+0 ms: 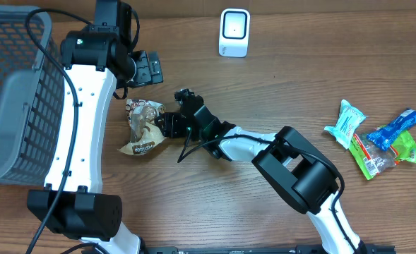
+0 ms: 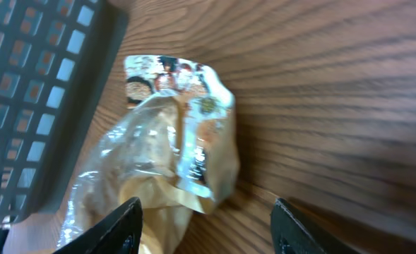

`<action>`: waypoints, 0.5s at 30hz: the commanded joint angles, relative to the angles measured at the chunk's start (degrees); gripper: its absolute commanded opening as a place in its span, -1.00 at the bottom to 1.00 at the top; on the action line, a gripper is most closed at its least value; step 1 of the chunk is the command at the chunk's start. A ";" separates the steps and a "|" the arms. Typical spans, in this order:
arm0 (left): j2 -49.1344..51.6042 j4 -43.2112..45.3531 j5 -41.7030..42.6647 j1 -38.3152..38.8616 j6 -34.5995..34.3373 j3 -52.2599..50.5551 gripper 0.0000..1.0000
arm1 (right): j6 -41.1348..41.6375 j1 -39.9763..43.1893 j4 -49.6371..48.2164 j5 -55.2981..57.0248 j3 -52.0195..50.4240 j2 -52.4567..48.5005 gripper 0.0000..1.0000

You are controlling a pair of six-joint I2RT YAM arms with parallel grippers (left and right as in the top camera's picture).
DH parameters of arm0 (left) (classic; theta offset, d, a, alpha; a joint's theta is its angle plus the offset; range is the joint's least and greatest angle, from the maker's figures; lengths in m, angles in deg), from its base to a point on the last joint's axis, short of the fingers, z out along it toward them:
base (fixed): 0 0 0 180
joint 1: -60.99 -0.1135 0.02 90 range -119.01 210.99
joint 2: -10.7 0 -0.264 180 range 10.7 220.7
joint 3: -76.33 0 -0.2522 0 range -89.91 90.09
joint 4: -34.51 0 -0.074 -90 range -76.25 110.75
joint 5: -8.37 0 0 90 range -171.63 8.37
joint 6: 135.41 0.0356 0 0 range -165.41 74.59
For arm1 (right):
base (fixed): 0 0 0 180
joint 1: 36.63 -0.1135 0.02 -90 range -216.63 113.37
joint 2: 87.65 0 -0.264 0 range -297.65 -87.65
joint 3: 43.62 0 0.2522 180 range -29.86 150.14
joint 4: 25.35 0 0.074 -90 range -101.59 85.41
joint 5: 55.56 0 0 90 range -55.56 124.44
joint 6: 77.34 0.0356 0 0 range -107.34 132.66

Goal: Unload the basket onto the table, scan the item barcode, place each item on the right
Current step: 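Close the right gripper on the mushroom bag's paper label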

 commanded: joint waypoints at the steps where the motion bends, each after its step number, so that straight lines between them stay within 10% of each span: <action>1: -0.52 0.09 -0.31 0.07 -0.17 0.94 0.99 | -4.85 -0.09 0.72 -1.90 4.44 -0.48 0.20; 7: -0.52 0.09 -0.31 0.07 -0.17 0.94 1.00 | -9.97 -0.09 1.92 12.24 8.13 -0.87 0.21; 15: -0.52 0.09 -0.28 0.07 -0.17 0.94 1.00 | -10.08 0.02 2.12 2.82 8.74 -2.71 0.20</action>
